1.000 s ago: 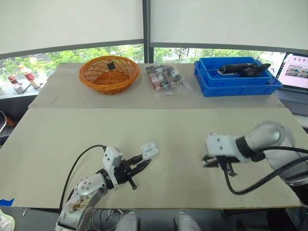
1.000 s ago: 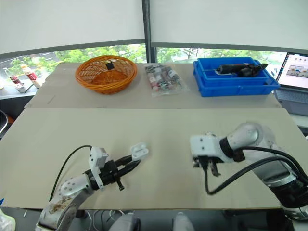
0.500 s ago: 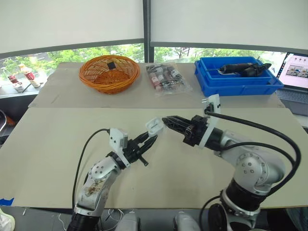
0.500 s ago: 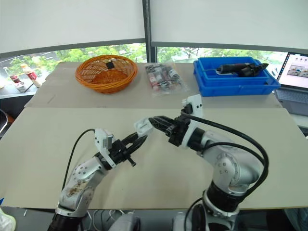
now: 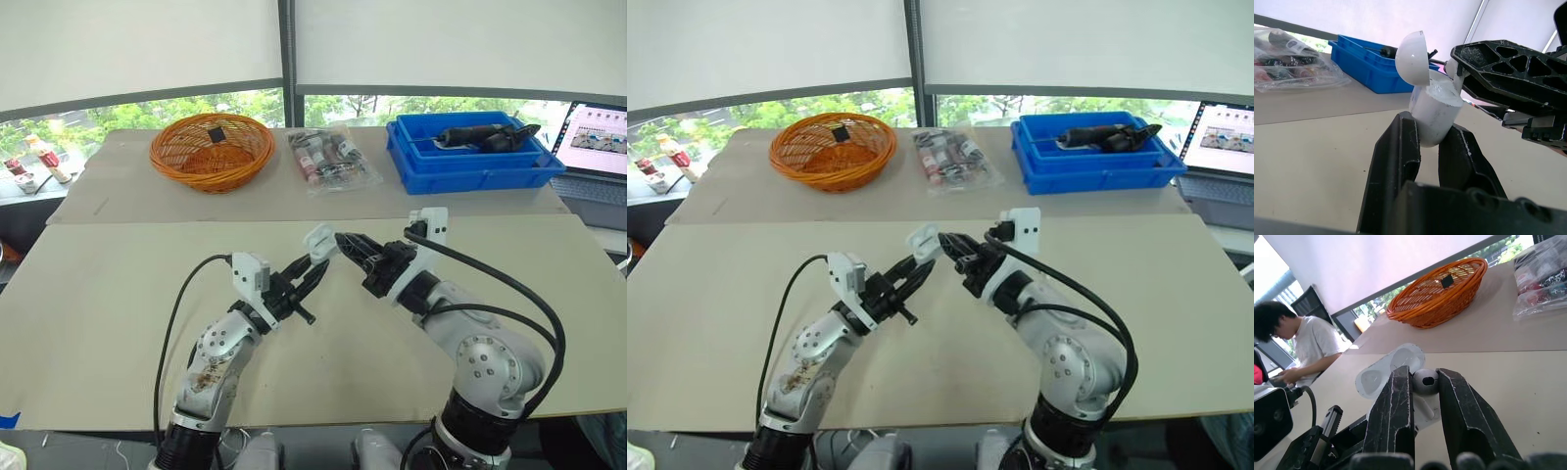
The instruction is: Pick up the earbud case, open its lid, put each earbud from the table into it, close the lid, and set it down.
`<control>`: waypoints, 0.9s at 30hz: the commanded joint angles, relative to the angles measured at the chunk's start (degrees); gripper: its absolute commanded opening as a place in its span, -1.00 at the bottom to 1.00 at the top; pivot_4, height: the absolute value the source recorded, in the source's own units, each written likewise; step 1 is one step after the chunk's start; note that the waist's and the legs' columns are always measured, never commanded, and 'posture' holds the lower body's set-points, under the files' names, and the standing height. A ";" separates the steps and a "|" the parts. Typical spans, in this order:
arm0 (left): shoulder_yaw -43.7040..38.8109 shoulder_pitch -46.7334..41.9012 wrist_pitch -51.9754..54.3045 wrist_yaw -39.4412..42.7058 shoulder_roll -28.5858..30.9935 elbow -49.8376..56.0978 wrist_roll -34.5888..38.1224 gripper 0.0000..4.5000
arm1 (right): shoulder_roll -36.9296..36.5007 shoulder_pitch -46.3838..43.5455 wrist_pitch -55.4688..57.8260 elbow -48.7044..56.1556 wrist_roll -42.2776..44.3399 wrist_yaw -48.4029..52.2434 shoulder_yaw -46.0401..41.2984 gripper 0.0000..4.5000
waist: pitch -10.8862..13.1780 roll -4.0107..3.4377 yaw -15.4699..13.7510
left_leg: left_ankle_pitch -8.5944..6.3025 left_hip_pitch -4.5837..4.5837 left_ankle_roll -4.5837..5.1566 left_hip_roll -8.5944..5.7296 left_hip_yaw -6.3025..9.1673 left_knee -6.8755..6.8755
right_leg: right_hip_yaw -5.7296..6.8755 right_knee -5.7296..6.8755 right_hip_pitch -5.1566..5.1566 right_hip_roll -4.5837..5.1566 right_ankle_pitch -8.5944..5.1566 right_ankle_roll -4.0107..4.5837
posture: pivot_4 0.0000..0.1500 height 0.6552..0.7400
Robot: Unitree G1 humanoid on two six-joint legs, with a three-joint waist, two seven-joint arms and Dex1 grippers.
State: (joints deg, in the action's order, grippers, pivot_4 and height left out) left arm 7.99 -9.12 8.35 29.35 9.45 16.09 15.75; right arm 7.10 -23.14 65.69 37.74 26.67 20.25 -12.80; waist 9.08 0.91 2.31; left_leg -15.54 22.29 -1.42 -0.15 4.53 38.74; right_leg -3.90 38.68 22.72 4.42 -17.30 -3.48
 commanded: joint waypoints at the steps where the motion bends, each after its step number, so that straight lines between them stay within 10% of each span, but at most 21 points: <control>1: 1.05 -0.85 -1.81 0.33 -0.32 0.67 -0.56 -0.77 | 4.90 0.90 -3.74 1.80 4.91 -1.71 2.34 -0.84 | 0.00 0.00 0.12 | 0.00 0.00 0.00 0.00 0.00 0.00 | 0.00 0.00 0.00 0.00 0.00 0.00 | 1.00 1.00; 27: 1.53 -0.10 0.39 -0.36 0.41 2.50 0.00 -0.77 | -3.51 7.90 -20.08 -3.10 7.62 -6.99 12.19 -0.84 | 0.00 0.00 0.10 | 0.00 0.01 0.00 0.01 0.01 -0.02 | 0.00 -0.14 -0.04 -0.01 0.00 0.00 | 1.00 1.00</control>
State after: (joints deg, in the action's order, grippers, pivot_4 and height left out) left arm 9.21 -9.06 9.07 29.03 9.94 15.46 15.54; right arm 3.46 -15.00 47.93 33.55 34.40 13.66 -1.04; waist 9.09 0.91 2.41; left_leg -15.54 22.30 -1.42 -0.14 4.54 38.71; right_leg -3.90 38.54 22.68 4.41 -17.30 -3.48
